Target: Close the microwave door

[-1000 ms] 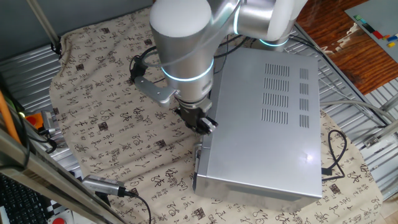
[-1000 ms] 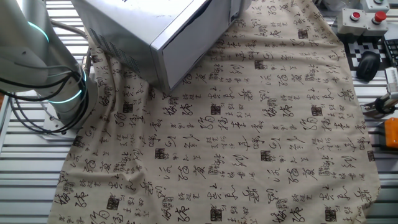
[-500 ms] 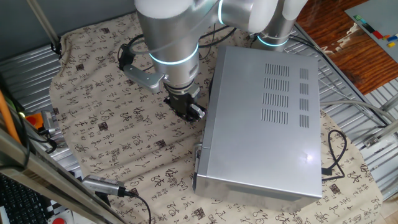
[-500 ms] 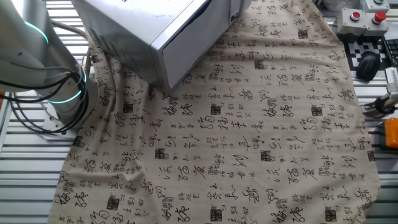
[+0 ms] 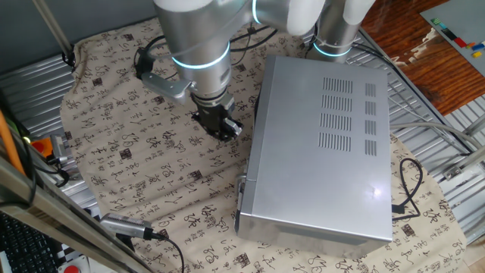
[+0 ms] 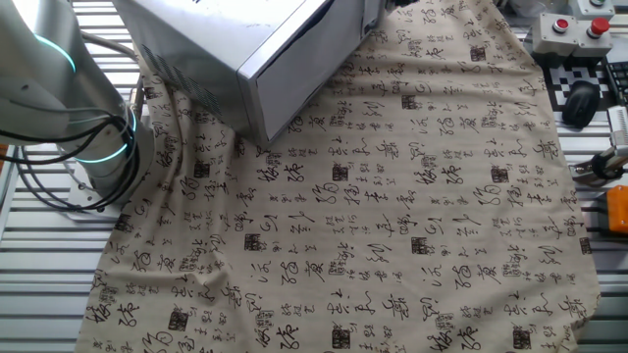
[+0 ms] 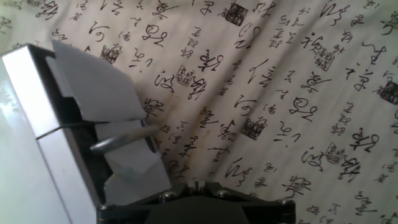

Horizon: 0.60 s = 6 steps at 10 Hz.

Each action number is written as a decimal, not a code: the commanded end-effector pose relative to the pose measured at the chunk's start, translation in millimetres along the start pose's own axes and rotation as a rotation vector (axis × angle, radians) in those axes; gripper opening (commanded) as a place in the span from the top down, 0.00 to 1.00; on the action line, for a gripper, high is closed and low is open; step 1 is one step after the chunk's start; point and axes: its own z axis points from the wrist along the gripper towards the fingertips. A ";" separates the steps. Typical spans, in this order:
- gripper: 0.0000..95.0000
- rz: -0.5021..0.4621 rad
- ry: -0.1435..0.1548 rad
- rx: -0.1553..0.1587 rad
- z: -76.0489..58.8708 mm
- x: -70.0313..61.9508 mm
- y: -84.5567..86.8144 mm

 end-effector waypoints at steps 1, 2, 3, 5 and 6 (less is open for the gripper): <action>1.00 0.092 0.017 0.020 0.1 -1.4 0.0; 1.00 0.092 0.017 0.020 0.1 -1.4 0.0; 1.00 0.074 0.041 0.053 1.4 1.7 -6.3; 1.00 0.026 0.043 0.056 4.1 11.3 -33.3; 1.00 -0.037 0.041 0.048 9.8 28.4 -74.2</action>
